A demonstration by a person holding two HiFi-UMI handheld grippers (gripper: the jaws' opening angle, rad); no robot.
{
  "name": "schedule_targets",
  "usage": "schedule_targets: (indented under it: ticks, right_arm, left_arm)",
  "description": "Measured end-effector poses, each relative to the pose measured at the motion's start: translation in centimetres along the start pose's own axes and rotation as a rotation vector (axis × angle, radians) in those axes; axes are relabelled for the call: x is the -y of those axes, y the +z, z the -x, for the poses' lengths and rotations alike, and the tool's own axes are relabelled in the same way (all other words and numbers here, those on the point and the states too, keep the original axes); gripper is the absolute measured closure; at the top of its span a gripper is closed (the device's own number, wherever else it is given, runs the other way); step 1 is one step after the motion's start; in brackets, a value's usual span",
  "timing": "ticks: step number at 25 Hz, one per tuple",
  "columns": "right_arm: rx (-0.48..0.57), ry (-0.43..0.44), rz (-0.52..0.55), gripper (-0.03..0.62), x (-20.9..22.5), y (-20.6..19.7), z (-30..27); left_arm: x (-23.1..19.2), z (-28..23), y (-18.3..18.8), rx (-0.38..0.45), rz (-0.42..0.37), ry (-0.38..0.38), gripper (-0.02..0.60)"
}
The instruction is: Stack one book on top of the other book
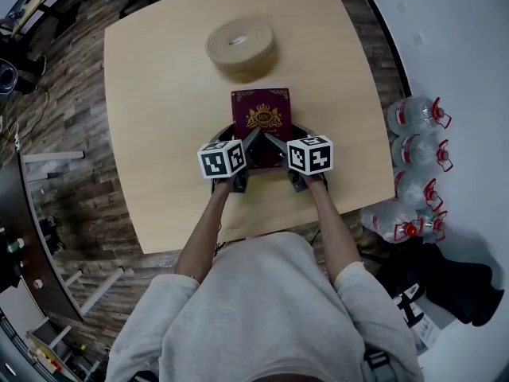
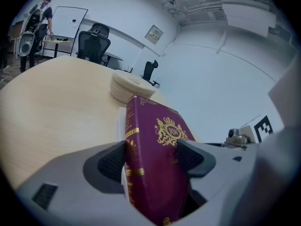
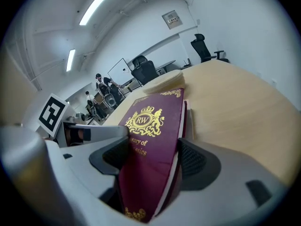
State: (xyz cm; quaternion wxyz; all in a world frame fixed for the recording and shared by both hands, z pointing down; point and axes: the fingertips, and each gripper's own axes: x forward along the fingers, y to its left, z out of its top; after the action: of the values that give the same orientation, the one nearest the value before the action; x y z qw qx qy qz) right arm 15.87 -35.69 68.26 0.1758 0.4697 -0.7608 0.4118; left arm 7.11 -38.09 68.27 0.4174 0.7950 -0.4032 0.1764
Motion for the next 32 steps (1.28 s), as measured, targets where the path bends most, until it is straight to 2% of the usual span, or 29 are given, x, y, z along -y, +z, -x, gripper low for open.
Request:
schedule_targets:
  ticks: [19,32]
  right_arm:
    - [0.006,0.006,-0.041,0.255,0.54,-0.28,-0.54]
    - [0.041,-0.010,-0.065,0.250,0.84,0.55,0.13]
  left_arm:
    - [-0.49,-0.75,-0.39,-0.009,0.024,0.004,0.232]
    - [-0.32,-0.20,0.27,-0.009,-0.014,-0.012,0.232]
